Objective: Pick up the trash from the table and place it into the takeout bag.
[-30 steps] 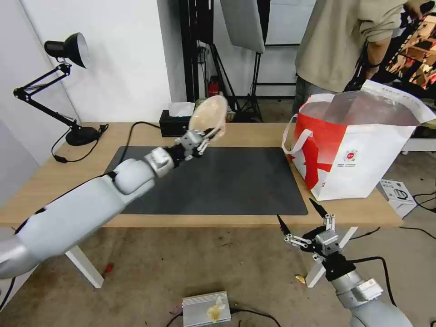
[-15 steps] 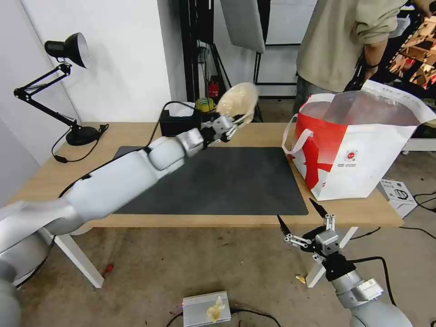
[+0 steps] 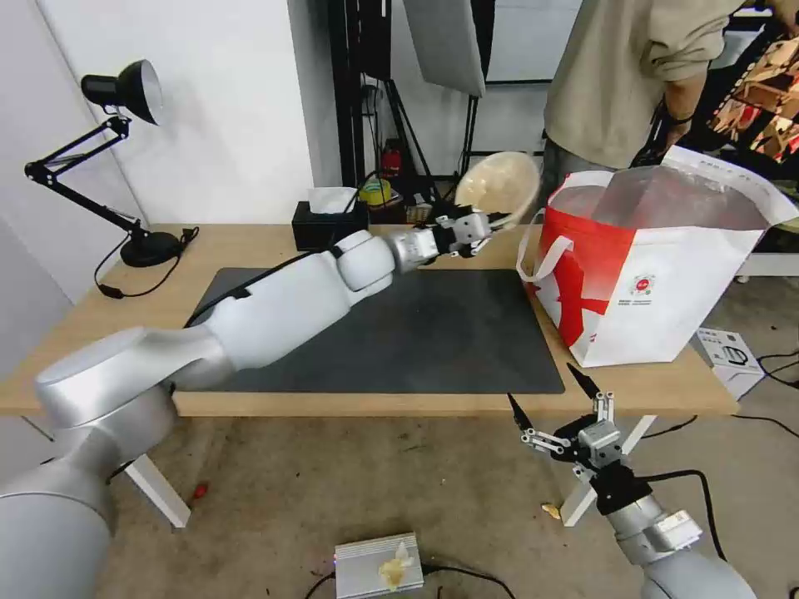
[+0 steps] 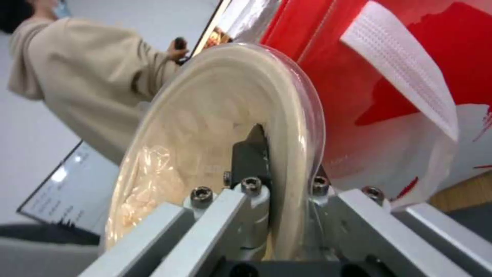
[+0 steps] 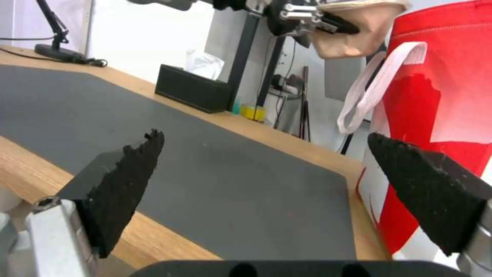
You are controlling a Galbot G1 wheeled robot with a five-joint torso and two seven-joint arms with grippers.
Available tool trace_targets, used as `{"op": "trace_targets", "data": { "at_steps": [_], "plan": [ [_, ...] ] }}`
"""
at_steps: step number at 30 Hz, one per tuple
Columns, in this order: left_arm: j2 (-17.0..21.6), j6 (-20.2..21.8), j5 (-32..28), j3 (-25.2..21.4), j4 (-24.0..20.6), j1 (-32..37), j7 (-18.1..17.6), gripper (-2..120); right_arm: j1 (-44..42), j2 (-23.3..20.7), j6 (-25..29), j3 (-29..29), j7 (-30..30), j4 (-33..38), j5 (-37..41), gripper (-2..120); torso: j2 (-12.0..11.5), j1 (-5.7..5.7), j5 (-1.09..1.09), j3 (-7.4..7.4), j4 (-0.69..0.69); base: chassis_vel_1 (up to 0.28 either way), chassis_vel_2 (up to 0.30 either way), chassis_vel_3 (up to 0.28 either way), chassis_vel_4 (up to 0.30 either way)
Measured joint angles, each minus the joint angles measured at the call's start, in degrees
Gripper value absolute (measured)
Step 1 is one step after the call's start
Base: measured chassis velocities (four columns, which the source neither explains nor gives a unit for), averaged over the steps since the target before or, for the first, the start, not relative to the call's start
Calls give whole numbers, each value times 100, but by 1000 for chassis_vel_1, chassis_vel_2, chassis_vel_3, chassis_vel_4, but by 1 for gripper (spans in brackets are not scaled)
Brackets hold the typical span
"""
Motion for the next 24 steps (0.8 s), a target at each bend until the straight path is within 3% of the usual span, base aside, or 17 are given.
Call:
{"op": "trace_targets", "data": {
  "at_steps": [8,15,24],
  "plan": [
    [-442,-200,553,-121,496,-102,245,1,0,0,0,0,0,0,0,100,0,0,-1,0,2,0,0,0,0],
    [-1348,-457,1357,-497,1297,-195,585,1,0,0,0,0,0,0,0,100,0,0,1,0,-2,0,0,0,0],
    [-1625,-532,1680,-510,1618,-413,709,1,0,0,0,0,0,0,0,100,0,0,0,0,2,0,0,0,0]
  ]
}}
